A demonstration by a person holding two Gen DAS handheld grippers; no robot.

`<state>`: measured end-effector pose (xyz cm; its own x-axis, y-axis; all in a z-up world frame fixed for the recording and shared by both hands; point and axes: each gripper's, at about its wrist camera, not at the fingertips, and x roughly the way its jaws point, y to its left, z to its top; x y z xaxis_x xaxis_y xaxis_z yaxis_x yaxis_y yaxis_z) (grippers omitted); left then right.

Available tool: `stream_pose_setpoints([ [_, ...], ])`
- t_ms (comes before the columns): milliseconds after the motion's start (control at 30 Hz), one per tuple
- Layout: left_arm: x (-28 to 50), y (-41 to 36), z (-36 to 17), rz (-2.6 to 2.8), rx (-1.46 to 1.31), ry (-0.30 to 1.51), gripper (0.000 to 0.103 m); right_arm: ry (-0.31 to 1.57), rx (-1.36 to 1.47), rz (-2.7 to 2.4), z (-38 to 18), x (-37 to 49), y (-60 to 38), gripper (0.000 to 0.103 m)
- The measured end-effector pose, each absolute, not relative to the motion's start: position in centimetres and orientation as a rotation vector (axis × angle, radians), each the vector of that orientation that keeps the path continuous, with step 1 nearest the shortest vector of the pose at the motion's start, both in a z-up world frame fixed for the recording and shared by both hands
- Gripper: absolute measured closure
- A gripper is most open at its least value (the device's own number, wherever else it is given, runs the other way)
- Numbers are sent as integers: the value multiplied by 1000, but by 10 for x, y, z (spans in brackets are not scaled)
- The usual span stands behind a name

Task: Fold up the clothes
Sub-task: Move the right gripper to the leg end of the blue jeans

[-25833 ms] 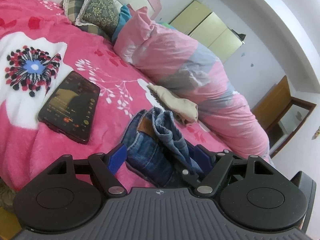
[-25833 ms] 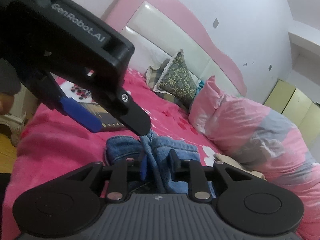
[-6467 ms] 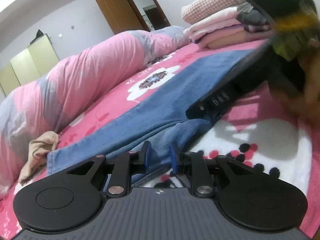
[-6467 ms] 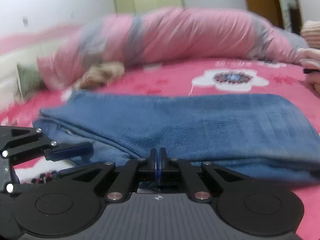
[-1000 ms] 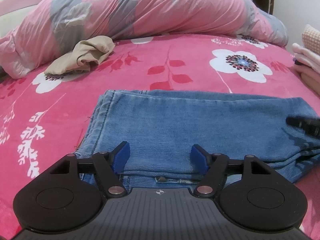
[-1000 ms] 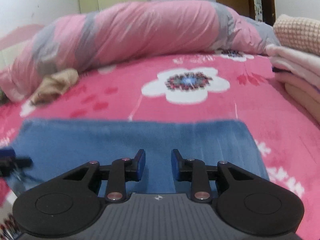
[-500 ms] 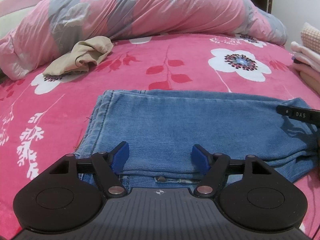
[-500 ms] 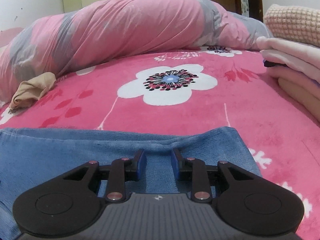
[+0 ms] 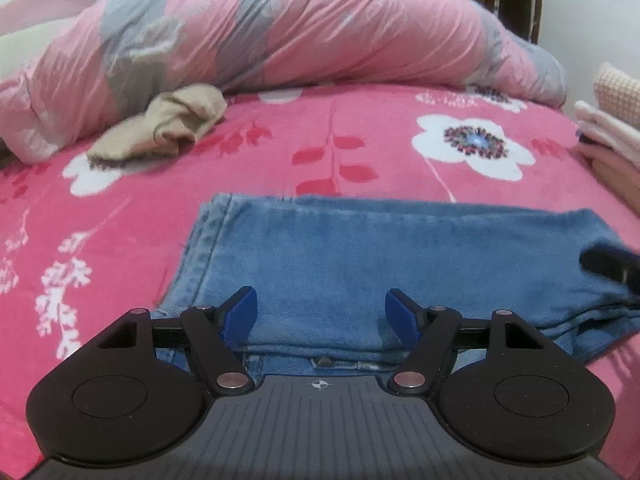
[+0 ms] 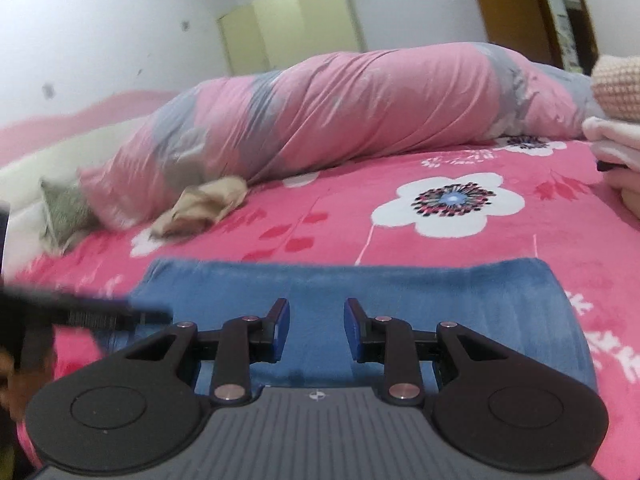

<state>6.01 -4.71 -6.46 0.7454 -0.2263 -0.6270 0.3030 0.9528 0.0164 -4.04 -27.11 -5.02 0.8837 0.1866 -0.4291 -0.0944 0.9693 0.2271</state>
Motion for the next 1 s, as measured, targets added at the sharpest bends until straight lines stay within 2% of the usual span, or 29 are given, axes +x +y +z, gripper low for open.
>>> stream_pose_setpoints([
  [233, 48, -72, -59, -378, 179, 593, 32, 449, 224, 102, -52, -66, -270, 71],
  [600, 25, -108, -88, -478, 326, 549, 32, 444, 491, -187, -66, -116, -365, 69],
  [833, 28, -94, -92, -490, 217, 601, 31, 512, 666, -343, -90, -125, -404, 69],
  [1000, 20, -95, -96, -491, 250, 574, 30, 518, 776, -336, -104, -128, -415, 68],
])
